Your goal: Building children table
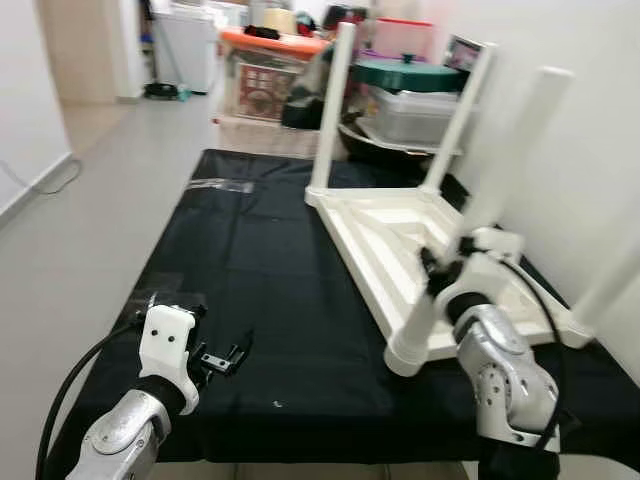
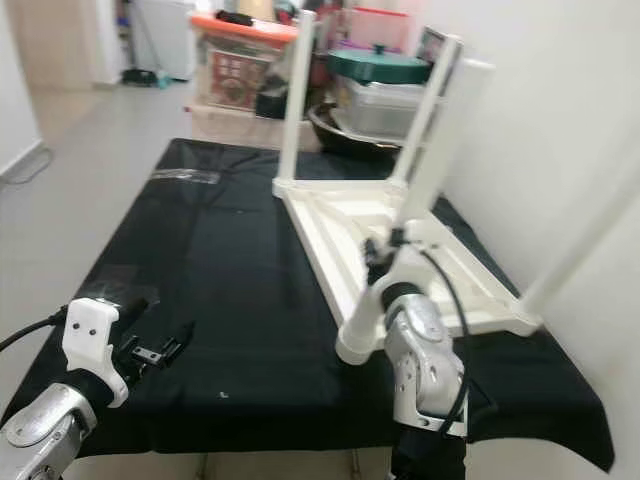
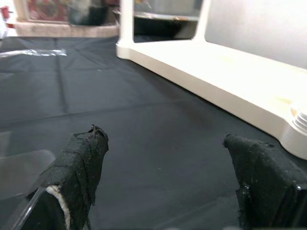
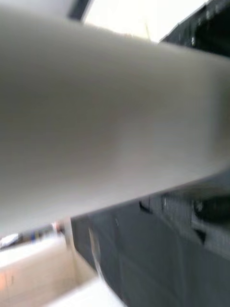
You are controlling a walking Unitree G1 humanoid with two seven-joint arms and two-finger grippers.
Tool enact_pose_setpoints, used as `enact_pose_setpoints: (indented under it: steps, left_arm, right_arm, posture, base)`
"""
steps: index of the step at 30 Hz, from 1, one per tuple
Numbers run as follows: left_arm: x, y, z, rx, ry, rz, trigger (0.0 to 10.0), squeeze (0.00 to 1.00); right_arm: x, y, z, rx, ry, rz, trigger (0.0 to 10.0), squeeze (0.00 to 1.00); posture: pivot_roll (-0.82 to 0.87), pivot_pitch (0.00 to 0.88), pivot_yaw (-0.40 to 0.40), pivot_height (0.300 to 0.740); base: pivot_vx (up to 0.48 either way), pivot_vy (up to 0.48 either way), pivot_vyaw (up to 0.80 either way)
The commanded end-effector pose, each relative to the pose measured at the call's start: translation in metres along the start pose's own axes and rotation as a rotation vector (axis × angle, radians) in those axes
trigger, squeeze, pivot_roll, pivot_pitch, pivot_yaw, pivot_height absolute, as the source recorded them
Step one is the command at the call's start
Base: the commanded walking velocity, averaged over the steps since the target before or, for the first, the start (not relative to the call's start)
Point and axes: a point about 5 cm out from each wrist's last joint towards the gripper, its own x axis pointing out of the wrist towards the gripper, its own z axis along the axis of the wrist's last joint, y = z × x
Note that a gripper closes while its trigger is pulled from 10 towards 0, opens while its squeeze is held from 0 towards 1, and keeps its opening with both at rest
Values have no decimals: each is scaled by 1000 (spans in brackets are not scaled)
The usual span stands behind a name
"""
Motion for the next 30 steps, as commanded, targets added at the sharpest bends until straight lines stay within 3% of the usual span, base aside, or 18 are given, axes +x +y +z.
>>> enact_pose_setpoints:
  steps: [1,2,3,5,8,10,12,17,19,20,21,22,23,24,25,27,28,30]
  left_arm:
    - [1,-1,0,18,0,-9,10000,0]
    - [2,-1,0,16,-3,-9,10000,0]
    - [2,-1,0,13,-6,-8,10000,0]
    - [2,-1,0,13,-6,-8,10000,0]
    - [1,-1,-1,11,-8,-9,10000,0]
    - [1,-2,-1,12,-8,-10,10000,0]
    - [4,0,0,14,-13,-7,10000,0]
    - [6,-2,1,20,-18,-13,10000,0]
    - [5,-2,1,22,-19,-9,10000,0]
    - [4,-1,1,21,-20,-4,10000,0]
    - [3,-1,1,20,-20,0,10000,0]
    - [1,-2,0,21,-14,-1,10000,0]
    - [1,-2,0,21,-14,-1,10000,0]
    - [0,-2,-3,23,-6,-4,10000,0]
    - [0,-2,-3,23,-6,-4,10000,0]
    - [-1,-2,-3,22,-5,-3,10000,0]
    - [-1,-2,-3,22,-5,-3,10000,0]
    - [0,-2,-3,19,-5,-5,10000,0]
  right_arm:
    - [2,4,-1,13,5,45,10000,1000]
    - [5,16,11,16,-20,253,10000,1000]
    - [6,22,26,-5,-36,455,10000,0]
    - [6,22,26,-5,-36,455,10000,0]
    - [4,25,45,-66,-39,738,10000,0]
    - [3,25,48,-92,-36,795,10000,0]
    - [0,33,43,-165,-6,954,10000,0]
    - [-5,54,23,-235,66,1139,10000,0]
    - [-6,61,16,-226,89,1193,9098,0]
    - [-4,62,11,-217,110,1176,3686,0]
    - [-2,61,8,-214,126,1168,3686,0]
    - [3,57,0,-209,158,1083,0,0]
    - [3,57,0,-209,158,1083,0,0]
    - [17,44,-13,-210,219,826,0,0]
    - [17,44,-13,-210,219,826,0,0]
    - [31,23,-25,-231,260,466,0,0]
    - [31,23,-25,-231,260,466,0,0]
    - [35,-4,-33,-243,286,110,0,0]
  posture:
    - [99,0,-101,740]
    - [106,0,-115,740]
    - [108,0,-114,740]
    - [108,0,-114,740]
    - [113,0,-121,740]
    - [113,0,-121,740]
    - [123,0,-124,740]
    - [134,0,-137,740]
    - [146,0,-144,740]
    - [146,0,-145,740]
    - [145,0,-145,740]
    - [143,0,-146,740]
    - [143,0,-146,740]
    - [139,0,-144,740]
    - [139,0,-144,740]
    - [131,0,-133,740]
    - [131,0,-133,740]
    - [113,0,-118,740]
  base:
    - [0,0,0]
    - [0,0,0]
    - [0,0,0]
    - [0,0,0]
    - [0,0,0]
    - [0,0,0]
    - [0,0,0]
    - [0,0,0]
    - [0,0,0]
    - [0,0,0]
    - [0,0,0]
    - [0,0,0]
    - [0,0,0]
    - [0,0,0]
    - [0,0,0]
    - [0,0,0]
    - [0,0,0]
    - [0,0,0]
